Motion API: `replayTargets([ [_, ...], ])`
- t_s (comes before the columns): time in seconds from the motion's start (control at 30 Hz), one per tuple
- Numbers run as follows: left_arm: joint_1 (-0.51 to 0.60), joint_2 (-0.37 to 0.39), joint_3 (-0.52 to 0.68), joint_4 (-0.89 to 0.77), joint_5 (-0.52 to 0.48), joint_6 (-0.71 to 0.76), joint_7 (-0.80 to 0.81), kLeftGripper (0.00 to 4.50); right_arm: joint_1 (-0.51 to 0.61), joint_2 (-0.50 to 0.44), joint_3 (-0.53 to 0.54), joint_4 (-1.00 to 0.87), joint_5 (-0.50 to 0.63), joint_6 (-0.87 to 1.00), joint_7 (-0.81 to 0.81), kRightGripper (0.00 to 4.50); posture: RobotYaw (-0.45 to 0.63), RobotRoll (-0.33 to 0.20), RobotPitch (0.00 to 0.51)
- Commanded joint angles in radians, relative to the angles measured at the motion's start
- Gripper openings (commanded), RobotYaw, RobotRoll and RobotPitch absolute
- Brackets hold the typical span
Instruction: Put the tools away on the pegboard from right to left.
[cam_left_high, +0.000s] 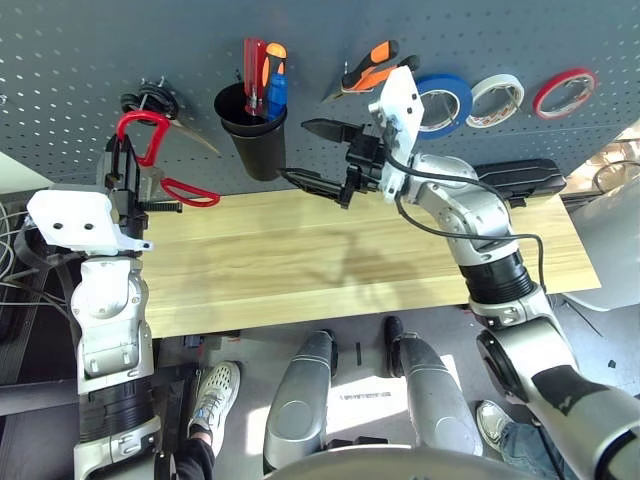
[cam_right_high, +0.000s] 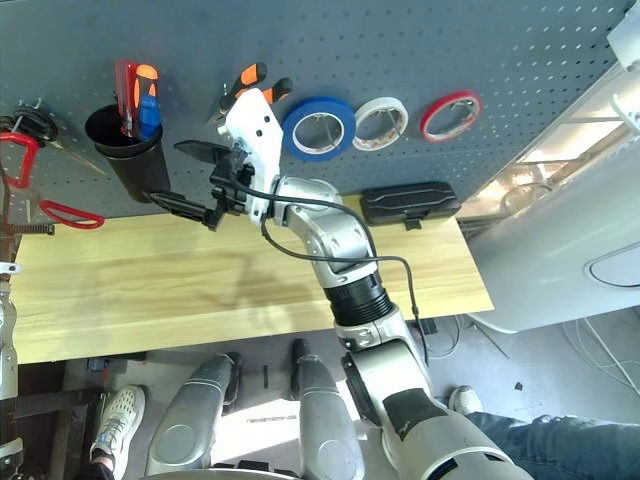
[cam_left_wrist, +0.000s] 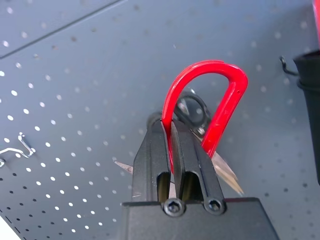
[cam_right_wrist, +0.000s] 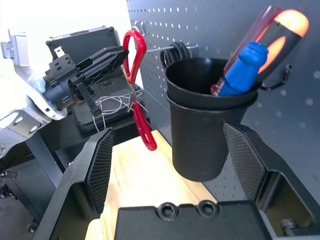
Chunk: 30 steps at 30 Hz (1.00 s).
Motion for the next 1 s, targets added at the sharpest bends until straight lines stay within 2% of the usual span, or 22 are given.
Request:
replayTargets([
  [0.03,-0.027,0.006,0.022,0.057,-0.027,0.036,0.009,0.01,-0.010,0.013,0.017,0.007,0.007,-0.011,0.008,4.50,0.22,0.000,0.283],
  [0.4,-0.107,0.008,-0.035,0.180,-0.031,0.178,-0.015,0.01,-0.002,0.010,0.025,0.006,-0.004,-0.012,0.002,4.50,0.21,0.000,0.275],
  [0.57,-0.088,0.021,-0.087,0.213,0.018,0.125,-0.052,1.41,0.026,-0.006,0.019,0.010,-0.012,-0.008,-0.012,4.50,0.21,0.000,0.276],
  [0.87,-0.021,0.005,-0.165,0.273,0.065,0.115,-0.083,4.28,0.169,-0.067,-0.008,0.141,-0.078,-0.015,-0.115,4.50,0.20,0.000,0.280],
  [0.9,-0.016,0.002,-0.175,0.281,0.070,0.117,-0.087,4.49,0.189,-0.074,-0.009,0.159,-0.091,-0.032,-0.125,4.50,0.20,0.000,0.281],
  [1.0,-0.014,-0.001,-0.199,0.306,0.079,0.115,-0.097,4.49,0.234,-0.069,-0.035,0.193,-0.100,-0.035,-0.177,4.50,0.19,0.000,0.283],
])
